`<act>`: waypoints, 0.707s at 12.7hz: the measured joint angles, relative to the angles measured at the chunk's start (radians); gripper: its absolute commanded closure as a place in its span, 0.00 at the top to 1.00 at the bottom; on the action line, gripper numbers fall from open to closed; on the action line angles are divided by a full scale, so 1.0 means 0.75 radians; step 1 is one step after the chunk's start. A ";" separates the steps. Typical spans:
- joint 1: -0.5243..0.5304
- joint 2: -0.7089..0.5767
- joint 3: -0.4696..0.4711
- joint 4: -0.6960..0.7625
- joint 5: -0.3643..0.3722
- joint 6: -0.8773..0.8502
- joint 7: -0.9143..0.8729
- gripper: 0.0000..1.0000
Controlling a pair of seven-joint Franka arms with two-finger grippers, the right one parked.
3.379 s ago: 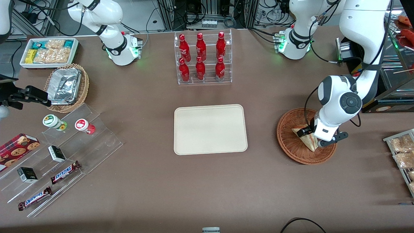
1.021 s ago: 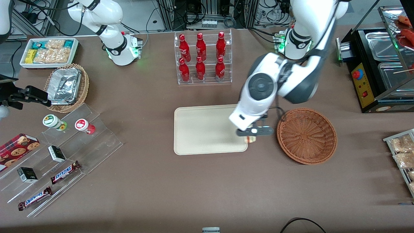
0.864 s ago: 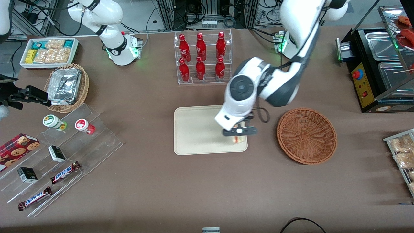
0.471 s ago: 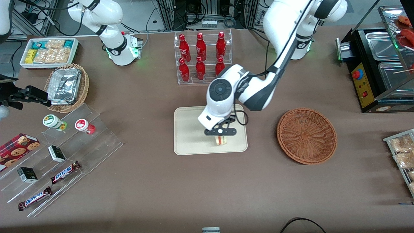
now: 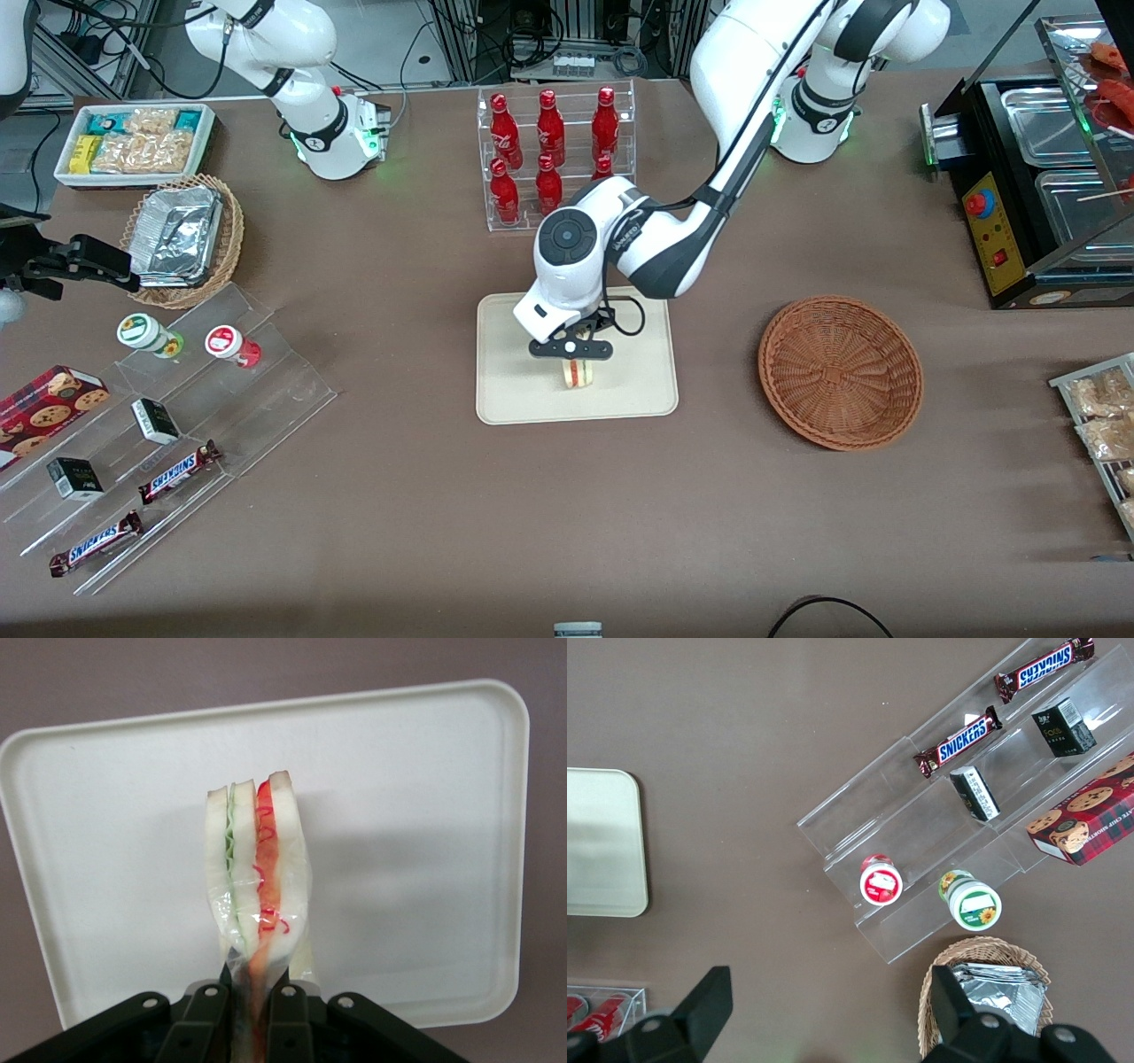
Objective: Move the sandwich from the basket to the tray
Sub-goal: 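Lower the sandwich onto the tray and open the left gripper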
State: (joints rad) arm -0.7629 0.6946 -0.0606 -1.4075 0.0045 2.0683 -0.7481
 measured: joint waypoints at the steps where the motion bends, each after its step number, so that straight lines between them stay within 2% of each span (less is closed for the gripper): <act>1: -0.014 0.010 0.000 0.000 0.000 0.001 0.000 0.00; 6: -0.062 0.096 0.002 0.000 0.036 0.038 -0.024 0.00; 7: -0.063 0.101 0.002 0.001 0.039 0.038 -0.032 0.23; 8: -0.063 0.103 0.003 0.001 0.040 0.038 -0.034 0.68; 9: -0.063 0.103 0.005 0.001 0.040 0.038 -0.035 0.85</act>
State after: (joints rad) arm -0.8099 0.7718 -0.0567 -1.4070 0.0347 2.0970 -0.7742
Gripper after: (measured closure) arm 0.780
